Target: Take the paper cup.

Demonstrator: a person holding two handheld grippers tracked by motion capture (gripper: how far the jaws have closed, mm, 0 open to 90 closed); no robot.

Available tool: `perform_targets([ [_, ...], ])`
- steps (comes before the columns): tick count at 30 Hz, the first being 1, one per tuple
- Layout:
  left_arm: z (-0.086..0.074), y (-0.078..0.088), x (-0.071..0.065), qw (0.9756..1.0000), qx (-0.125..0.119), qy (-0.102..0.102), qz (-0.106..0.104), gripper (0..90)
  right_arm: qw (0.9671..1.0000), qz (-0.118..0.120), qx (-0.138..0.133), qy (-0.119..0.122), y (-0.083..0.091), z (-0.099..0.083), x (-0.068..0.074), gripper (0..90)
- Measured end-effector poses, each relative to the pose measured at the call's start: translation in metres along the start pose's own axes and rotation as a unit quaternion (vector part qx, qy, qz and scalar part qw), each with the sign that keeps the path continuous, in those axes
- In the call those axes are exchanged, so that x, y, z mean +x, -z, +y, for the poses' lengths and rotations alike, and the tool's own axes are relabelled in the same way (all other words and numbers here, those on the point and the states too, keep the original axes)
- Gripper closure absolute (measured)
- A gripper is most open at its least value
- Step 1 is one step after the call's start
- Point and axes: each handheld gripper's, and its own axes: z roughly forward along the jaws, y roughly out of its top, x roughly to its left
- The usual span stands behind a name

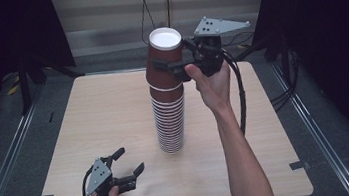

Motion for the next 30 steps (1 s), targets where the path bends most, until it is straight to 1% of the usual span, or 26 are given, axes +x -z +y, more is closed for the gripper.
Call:
perform_targets([
  [3, 0.000, 0.000, 0.000, 1.0000, -0.001, 0.003, 0.001, 15.6, 0.9999, 0.002, -0.015, -0.005, 0.002, 0.002, -0.001, 19.8],
  [4, 0.000, 0.000, 0.000, 1.0000, 0.000, 0.003, 0.001, 15.6, 0.9995, 0.006, -0.029, -0.011, 0.003, 0.004, -0.002, 19.9],
  [8, 0.000, 0.000, 0.000, 1.0000, 0.000, 0.004, 0.001, 15.6, 0.9993, 0.009, -0.034, -0.013, 0.004, 0.006, -0.003, 20.0],
  [11, 0.000, 0.000, 0.000, 1.0000, 0.000, 0.003, 0.001, 15.6, 0.9985, 0.013, -0.051, -0.014, 0.005, 0.008, -0.003, 20.0],
  [15, 0.000, 0.000, 0.000, 1.0000, 0.001, 0.002, 0.000, 15.6, 0.9980, 0.016, -0.060, -0.012, 0.007, 0.012, -0.003, 20.0],
  [16, 0.000, 0.000, 0.001, 1.0000, 0.003, -0.003, 0.001, 15.6, 0.9979, 0.014, -0.063, -0.010, 0.007, 0.013, -0.003, 20.0],
  [18, 0.000, 0.000, 0.001, 1.0000, 0.004, -0.005, -0.002, 15.6, 0.9972, 0.017, -0.072, -0.013, 0.009, 0.016, -0.003, 20.0],
  [19, 0.000, 0.000, 0.001, 1.0000, 0.004, -0.005, -0.002, 15.6, 0.9972, 0.017, -0.072, -0.013, 0.009, 0.016, -0.003, 20.0],
  [21, 0.000, 0.000, 0.001, 1.0000, 0.003, -0.004, 0.001, 15.6, 0.9966, 0.018, -0.078, -0.015, 0.009, 0.017, -0.004, 20.0],
  [22, 0.000, 0.000, 0.001, 1.0000, 0.002, -0.003, 0.001, 15.6, 0.9966, 0.023, -0.078, -0.014, 0.008, 0.017, -0.005, 20.0],
  [25, 0.000, 0.000, 0.000, 1.0000, 0.001, 0.003, 0.001, 15.6, 0.9962, 0.018, -0.083, -0.015, 0.008, 0.017, -0.005, 20.0],
  [26, 0.000, 0.000, 0.000, 1.0000, 0.001, 0.002, 0.000, 15.6, 0.9949, 0.024, -0.097, -0.019, 0.010, 0.017, -0.006, 20.0],
  [28, 0.000, 0.000, 0.000, 1.0000, 0.001, 0.002, 0.000, 15.6, 0.9944, 0.023, -0.101, -0.018, 0.011, 0.018, -0.006, 20.0],
  [30, 0.000, 0.000, 0.000, 1.0000, 0.000, 0.004, 0.001, 15.6, 0.9937, 0.028, -0.106, -0.021, 0.012, 0.019, -0.007, 20.0],
])
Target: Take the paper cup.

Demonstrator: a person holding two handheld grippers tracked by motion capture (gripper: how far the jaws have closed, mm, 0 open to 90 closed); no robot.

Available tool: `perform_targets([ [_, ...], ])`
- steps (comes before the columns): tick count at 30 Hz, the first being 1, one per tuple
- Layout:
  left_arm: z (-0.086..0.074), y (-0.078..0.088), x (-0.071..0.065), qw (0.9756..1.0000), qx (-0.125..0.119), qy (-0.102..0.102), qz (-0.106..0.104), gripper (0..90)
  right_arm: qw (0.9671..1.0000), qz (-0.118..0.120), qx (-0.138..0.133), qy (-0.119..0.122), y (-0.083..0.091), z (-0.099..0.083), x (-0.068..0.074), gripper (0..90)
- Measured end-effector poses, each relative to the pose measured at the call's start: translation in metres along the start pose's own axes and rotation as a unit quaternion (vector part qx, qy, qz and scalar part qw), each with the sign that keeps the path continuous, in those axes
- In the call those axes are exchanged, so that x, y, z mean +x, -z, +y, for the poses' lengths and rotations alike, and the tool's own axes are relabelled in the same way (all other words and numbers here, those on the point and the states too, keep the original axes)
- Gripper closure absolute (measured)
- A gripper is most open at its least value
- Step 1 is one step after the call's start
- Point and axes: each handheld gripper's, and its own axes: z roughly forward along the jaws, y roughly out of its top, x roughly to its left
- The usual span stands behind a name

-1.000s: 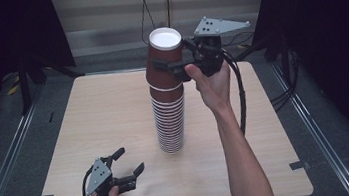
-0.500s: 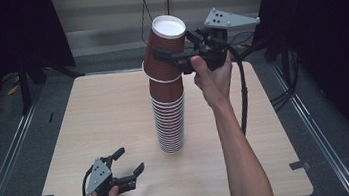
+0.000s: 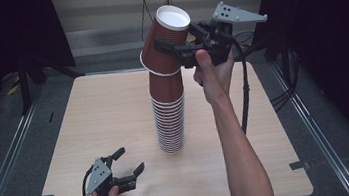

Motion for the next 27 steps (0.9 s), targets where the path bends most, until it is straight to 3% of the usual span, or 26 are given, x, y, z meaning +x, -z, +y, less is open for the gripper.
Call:
perform_targets([
  [6, 0.000, 0.000, 0.000, 1.0000, 0.000, -0.002, 0.000, 15.6, 0.9999, 0.005, -0.011, -0.005, 0.008, 0.004, -0.001, 19.9],
  [15, 0.000, 0.000, 0.000, 1.0000, 0.001, -0.002, -0.001, 15.6, 0.9997, -0.005, -0.024, -0.007, 0.018, 0.007, -0.001, 20.0],
  [27, 0.001, -0.001, 0.000, 1.0000, 0.005, -0.007, 0.000, 15.6, 0.9989, -0.023, -0.039, -0.013, 0.048, 0.007, -0.005, 19.9],
])
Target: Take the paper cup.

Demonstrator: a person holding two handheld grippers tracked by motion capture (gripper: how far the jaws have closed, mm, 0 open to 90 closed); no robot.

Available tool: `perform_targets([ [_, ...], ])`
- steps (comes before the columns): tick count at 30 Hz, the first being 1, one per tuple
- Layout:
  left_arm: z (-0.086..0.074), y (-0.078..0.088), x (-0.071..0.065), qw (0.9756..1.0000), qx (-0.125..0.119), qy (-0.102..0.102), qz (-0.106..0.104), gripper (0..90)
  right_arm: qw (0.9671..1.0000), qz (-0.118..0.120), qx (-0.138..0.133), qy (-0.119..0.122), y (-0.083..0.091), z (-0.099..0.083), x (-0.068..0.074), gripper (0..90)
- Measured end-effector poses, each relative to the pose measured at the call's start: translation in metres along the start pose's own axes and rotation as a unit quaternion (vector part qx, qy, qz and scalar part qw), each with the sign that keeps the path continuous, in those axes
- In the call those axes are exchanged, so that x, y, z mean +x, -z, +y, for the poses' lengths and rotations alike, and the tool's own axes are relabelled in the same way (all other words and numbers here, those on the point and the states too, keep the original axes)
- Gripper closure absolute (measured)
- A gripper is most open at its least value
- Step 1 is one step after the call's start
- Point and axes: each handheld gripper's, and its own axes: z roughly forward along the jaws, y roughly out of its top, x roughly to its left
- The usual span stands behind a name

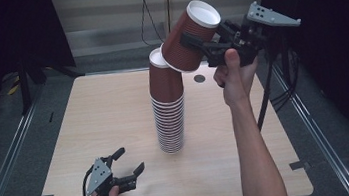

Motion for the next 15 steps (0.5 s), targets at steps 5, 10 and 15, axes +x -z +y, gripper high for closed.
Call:
perform_targets([
  [5, 0.000, 0.000, -0.001, 1.0000, 0.002, 0.000, 0.007, 15.6, 0.9999, -0.012, -0.004, 0.000, 0.014, 0.000, -0.002, 20.0],
  [10, 0.000, 0.000, -0.001, 1.0000, 0.000, 0.006, 0.006, 15.6, 0.9996, -0.028, 0.004, 0.009, 0.026, -0.001, -0.002, 20.1],
  [15, 0.000, 0.000, 0.000, 1.0000, 0.001, 0.005, 0.007, 15.5, 0.9990, -0.043, 0.005, 0.010, 0.042, -0.003, -0.004, 20.0],
])
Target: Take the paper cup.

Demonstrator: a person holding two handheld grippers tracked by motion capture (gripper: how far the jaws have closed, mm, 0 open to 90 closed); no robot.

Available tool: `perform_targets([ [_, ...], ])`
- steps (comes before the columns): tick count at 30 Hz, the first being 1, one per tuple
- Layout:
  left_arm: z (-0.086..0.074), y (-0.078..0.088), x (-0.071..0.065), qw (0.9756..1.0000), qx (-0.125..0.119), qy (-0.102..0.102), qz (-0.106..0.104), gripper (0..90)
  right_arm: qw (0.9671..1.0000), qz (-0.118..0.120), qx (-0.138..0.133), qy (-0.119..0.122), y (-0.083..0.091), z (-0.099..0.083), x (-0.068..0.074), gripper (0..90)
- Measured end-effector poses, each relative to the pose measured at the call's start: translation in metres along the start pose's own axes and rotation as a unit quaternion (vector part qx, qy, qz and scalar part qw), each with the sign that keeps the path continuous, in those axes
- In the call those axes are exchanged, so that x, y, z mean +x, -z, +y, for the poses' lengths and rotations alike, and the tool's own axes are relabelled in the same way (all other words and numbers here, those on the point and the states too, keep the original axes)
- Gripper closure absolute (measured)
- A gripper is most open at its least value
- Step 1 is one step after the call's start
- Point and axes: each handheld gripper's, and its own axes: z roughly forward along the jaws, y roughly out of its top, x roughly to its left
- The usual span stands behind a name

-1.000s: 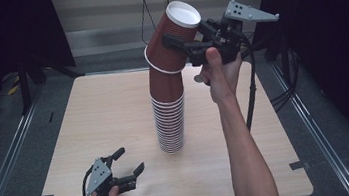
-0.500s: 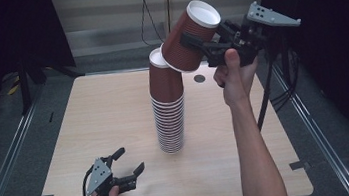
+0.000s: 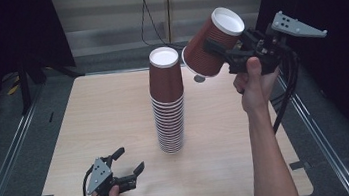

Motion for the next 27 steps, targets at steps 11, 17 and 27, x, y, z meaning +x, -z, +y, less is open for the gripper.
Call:
perform_targets([
  [11, 0.000, 0.000, 0.000, 1.0000, -0.001, 0.004, 0.000, 15.5, 0.9990, -0.020, 0.039, -0.006, 0.017, -0.028, -0.004, 20.2],
  [17, 0.001, -0.003, -0.001, 0.9999, 0.015, -0.004, -0.004, 15.6, 0.9981, -0.022, 0.056, -0.013, 0.021, -0.044, -0.004, 20.3],
  [27, 0.002, -0.005, -0.002, 0.9998, 0.021, 0.002, 0.006, 15.6, 0.9969, -0.026, 0.070, -0.025, 0.027, -0.078, 0.001, 20.3],
])
